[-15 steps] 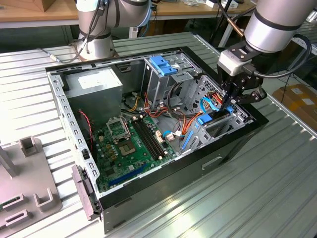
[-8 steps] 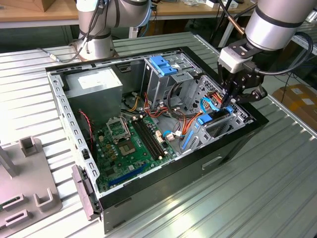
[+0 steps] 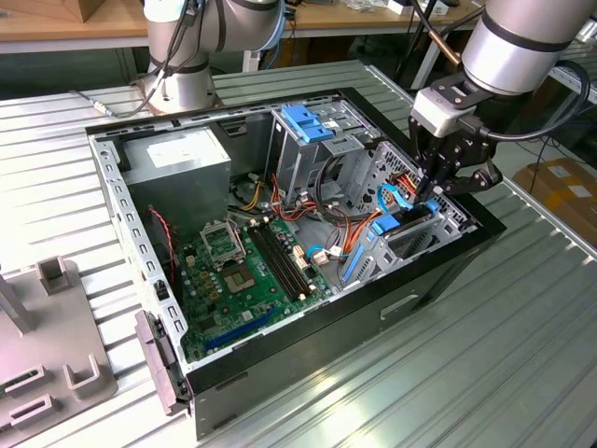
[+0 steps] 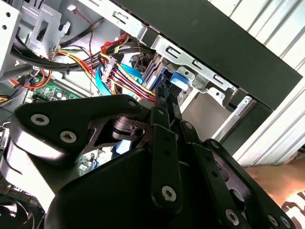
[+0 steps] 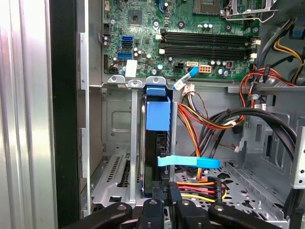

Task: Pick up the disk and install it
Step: 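Insert the second disk wire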

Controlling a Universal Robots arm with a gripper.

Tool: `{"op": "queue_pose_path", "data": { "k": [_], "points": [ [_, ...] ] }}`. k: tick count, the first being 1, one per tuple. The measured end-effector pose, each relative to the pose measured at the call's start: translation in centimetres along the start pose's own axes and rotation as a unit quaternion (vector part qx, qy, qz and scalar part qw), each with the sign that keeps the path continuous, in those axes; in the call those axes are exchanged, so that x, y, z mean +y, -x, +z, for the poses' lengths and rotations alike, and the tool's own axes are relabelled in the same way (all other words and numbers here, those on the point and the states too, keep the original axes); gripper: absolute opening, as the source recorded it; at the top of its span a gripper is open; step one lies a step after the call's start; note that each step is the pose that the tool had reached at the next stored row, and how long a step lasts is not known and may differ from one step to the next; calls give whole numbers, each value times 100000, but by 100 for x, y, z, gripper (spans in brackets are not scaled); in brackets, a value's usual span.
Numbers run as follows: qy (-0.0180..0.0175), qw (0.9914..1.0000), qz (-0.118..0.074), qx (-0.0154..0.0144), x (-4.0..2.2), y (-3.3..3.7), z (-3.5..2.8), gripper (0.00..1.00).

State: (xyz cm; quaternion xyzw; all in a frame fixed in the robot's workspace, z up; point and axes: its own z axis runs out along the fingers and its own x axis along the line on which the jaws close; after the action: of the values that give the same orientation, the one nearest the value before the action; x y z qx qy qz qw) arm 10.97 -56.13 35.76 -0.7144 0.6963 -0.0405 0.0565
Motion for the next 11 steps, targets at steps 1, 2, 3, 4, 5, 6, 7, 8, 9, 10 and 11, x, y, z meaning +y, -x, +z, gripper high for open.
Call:
{"op": "queue_pose_path", "data": {
  "k": [1,2,3,4,5,6,7,8,9,10,11],
  "points": [
    [10,100000,1,0,0,0,0,16],
    [331,99999,0,-9,-1,0,1,16],
    [445,99999,8,-12,0,0,1,16],
    [454,99999,8,-7,0,0,1,16],
    [469,99999,11,-8,0,0,1,16],
    [471,99999,11,-6,-3,0,1,16],
    [473,99999,10,-3,-8,0,3,16],
    [479,99999,18,3,-8,0,6,16],
    [522,99999,60,-111,-7,0,14,16],
    [527,99999,63,-112,-7,0,14,16],
    [530,99999,65,-113,-7,0,14,16]
  ]
}}
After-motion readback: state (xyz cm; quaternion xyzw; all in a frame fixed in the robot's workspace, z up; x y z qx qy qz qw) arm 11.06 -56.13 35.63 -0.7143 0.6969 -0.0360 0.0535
